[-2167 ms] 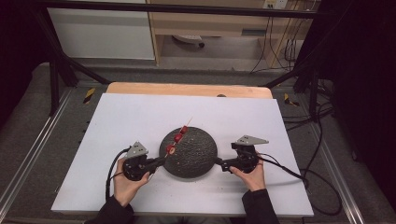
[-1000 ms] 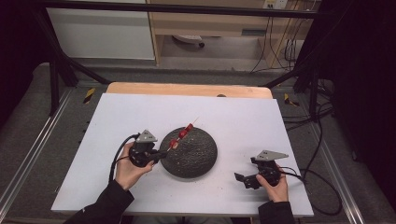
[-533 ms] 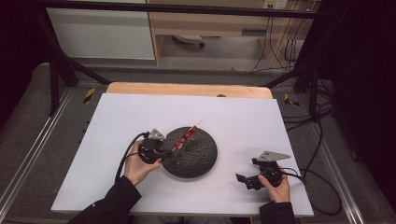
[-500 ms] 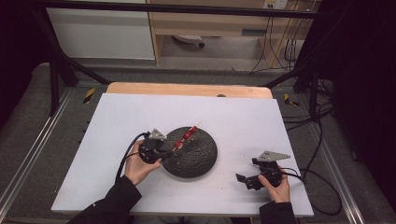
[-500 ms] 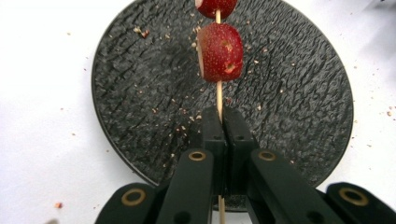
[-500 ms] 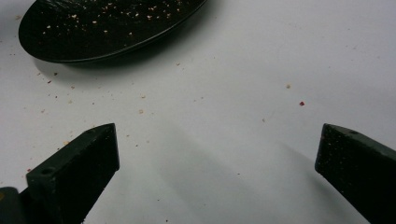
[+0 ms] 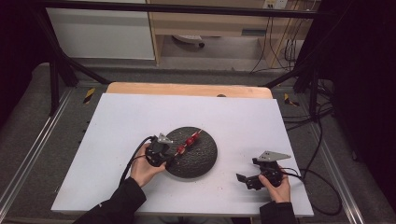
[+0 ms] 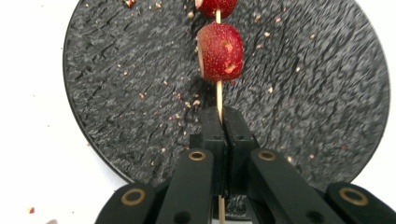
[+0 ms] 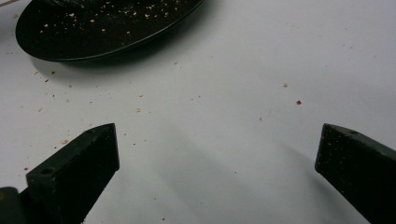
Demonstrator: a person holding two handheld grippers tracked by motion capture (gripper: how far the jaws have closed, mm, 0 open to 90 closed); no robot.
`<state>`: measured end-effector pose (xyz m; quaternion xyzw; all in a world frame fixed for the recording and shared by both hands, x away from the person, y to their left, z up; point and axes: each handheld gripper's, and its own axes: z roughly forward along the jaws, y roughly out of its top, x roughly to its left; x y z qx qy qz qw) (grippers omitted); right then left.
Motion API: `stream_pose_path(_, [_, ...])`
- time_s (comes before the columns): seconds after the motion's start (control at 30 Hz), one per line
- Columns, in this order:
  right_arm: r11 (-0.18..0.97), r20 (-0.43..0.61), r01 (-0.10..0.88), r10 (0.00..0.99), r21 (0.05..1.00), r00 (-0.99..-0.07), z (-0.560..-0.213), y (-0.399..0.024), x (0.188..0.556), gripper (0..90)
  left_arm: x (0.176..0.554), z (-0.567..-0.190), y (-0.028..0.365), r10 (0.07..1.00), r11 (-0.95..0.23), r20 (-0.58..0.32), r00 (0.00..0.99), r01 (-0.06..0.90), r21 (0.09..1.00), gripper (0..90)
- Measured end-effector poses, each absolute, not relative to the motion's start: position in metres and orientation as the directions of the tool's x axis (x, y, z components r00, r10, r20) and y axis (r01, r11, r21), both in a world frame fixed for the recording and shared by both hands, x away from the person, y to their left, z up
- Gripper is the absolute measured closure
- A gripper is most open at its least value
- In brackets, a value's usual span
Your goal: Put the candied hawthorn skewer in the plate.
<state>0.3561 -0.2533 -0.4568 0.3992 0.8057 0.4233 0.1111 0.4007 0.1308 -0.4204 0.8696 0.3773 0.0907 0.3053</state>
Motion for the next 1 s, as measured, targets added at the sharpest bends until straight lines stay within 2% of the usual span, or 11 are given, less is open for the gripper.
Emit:
stream_pose_path(0.67, [0.324, 0.161, 0.551, 0.737, 0.769, -0.657, -0.458, -0.253, 0.356, 0.5, 0.401, -0.424, 0.127, 0.715, -0.538, -0.062, 0.696, 0.605, 0.587, 86.7])
stream_pose_path(0.87, [0.322, 0.163, 0.555, 0.739, 0.767, -0.654, -0.458, -0.252, 0.356, 0.5, 0.398, -0.418, 0.136, 0.713, -0.514, -0.075, 0.697, 0.592, 0.621, 72.8])
stream_pose_path(1.0, [0.319, 0.164, 0.554, 0.739, 0.769, -0.653, -0.458, -0.252, 0.356, 0.5, 0.394, -0.414, 0.144, 0.698, -0.507, -0.086, 0.711, 0.575, 0.642, 59.3])
